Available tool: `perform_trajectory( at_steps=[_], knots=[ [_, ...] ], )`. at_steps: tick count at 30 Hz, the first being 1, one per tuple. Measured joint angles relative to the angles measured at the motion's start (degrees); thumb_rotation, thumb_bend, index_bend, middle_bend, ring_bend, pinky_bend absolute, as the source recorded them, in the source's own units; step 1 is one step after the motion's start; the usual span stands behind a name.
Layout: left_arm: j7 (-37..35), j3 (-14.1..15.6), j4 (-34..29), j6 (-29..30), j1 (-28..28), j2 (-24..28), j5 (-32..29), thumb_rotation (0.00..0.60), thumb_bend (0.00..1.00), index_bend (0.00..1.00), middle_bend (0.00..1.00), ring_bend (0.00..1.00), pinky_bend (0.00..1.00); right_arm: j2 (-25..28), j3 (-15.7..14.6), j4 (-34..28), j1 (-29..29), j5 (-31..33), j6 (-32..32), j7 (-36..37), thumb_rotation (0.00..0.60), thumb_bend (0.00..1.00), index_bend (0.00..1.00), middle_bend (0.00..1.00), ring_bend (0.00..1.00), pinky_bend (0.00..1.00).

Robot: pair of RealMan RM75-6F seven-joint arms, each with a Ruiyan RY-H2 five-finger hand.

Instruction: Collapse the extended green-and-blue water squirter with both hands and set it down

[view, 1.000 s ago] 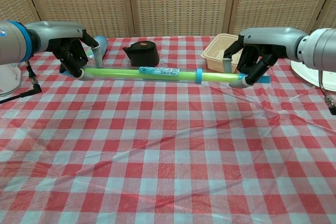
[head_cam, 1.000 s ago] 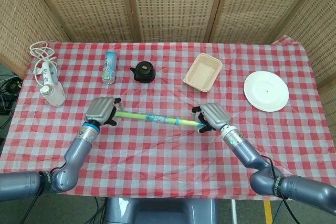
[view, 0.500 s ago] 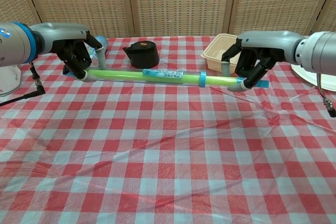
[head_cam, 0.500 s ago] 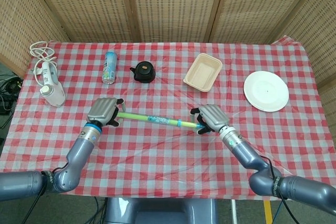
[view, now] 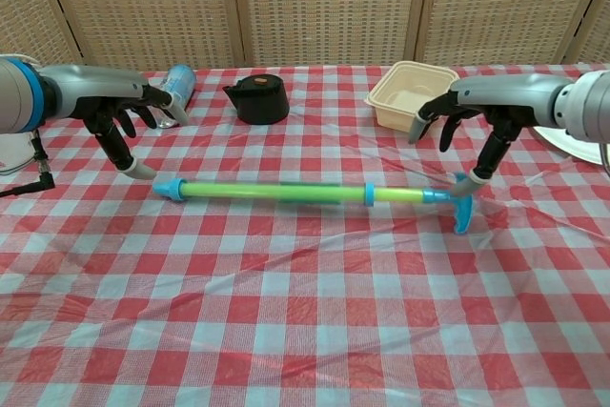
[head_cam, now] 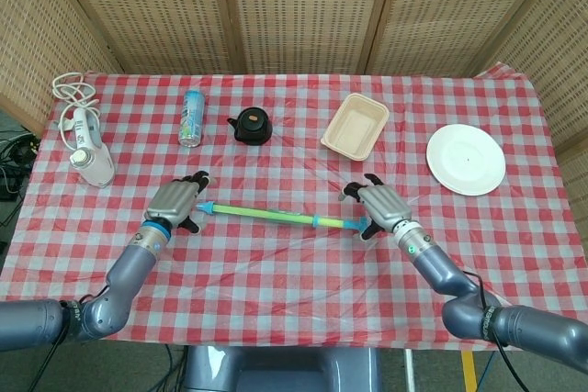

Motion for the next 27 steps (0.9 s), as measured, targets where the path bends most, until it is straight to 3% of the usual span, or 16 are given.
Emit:
perform_trajectory(
  at_steps=[6,12,18,24,27],
  knots=[
    [-1.9,0.5,-0.6,0.3,1.2,0.8,1.7,0.6,0.27,0.12,0.0,0.03,0.07,0.2,-0.9,-0.7,-0.6,2.8,1.4,-2.6,0.6,0.25,0.23,0.15,0.19,0.0],
    [-6.7,1.1,-2.3,2.7,4.9,2.0,9.5,0.6,0.26,0.07,0.0,0.0,0.03,1.4,-1.4,-2.4,-3.4,1.8,5.5,-1.6,0.6,0.24,0.2,0.07,0.08,0.0],
    [-11.8,4.0,-3.1,9.4,11.5,3.0,24.3,0.6,0.25,0.03,0.0,0.0,0.0,2.8,-3.2,-3.8,-8.4,-5.1,14.3,-0.5,0.6,0.24,0.17,0.01,0.0,0.0],
    [-14.1,9.9,-2.2,22.2,21.2,3.6,40.8,0.6,0.23,0.0,0.0,0.0,0.0,3.5,-7.1,-4.2,-15.8,-14.3,26.8,-0.8,0.6,0.22,0.1,0.0,0.0,0.0],
    [-14.3,13.1,-1.1,28.5,26.6,3.7,46.9,0.6,0.17,0.0,0.0,0.0,0.0,3.7,-9.5,-3.9,-20.0,-18.7,32.5,-1.3,0.6,0.21,0.05,0.0,0.0,0.0]
  ],
)
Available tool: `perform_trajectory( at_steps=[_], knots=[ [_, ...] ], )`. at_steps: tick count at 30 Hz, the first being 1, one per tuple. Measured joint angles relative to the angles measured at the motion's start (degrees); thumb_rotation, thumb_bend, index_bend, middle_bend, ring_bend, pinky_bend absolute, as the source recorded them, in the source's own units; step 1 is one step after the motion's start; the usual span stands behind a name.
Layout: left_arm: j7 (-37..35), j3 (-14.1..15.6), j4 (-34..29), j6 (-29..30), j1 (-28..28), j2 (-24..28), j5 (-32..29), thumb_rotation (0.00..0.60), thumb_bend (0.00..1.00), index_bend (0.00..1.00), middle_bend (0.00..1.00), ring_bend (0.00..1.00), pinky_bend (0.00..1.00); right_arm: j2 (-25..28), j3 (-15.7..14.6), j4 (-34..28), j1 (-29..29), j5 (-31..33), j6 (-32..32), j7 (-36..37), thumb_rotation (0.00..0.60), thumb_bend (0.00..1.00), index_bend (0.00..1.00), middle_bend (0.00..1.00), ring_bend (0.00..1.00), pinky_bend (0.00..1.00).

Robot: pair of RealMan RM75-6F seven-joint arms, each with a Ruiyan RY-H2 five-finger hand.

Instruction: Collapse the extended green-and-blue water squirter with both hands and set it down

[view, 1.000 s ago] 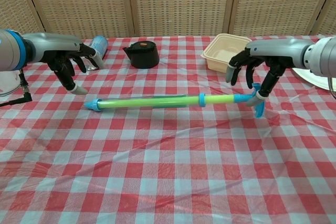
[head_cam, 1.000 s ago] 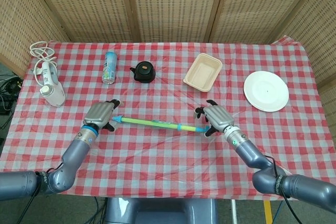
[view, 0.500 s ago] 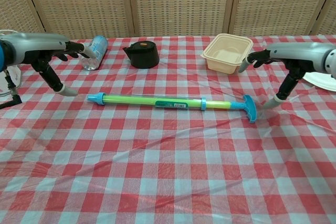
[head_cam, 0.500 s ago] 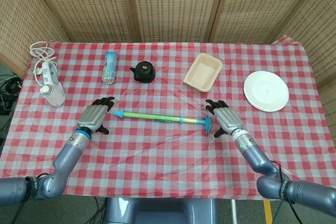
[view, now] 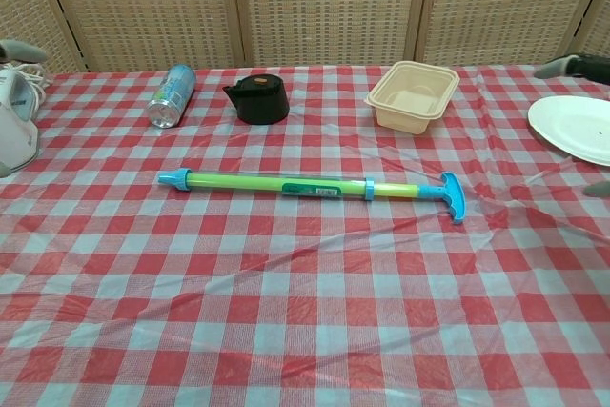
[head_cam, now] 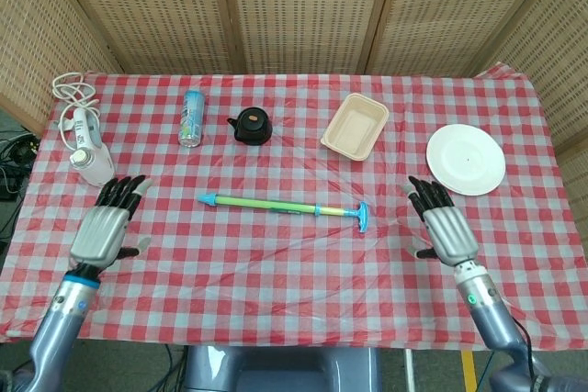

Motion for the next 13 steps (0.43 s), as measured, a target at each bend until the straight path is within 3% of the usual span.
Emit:
perform_trajectory(
  at_steps=[5,13],
  knots=[
    [0.3,3.5,2.5,7.4,7.6,-0.3,5.7,0.6,0.03,0.0,0.0,0.0,0.0,-0.1,-3.2,2.0,-5.8,-4.7,6.2,-0.5,0.6,0.17,0.0,0.0,0.0,0.0],
    [-0.3,5.9,6.8,11.7,15.0,-1.1,9.4,0.6,0.01,0.0,0.0,0.0,0.0,-0.2,-5.6,5.1,-10.9,-8.2,10.3,0.1,0.6,0.15,0.0,0.0,0.0,0.0]
  ],
)
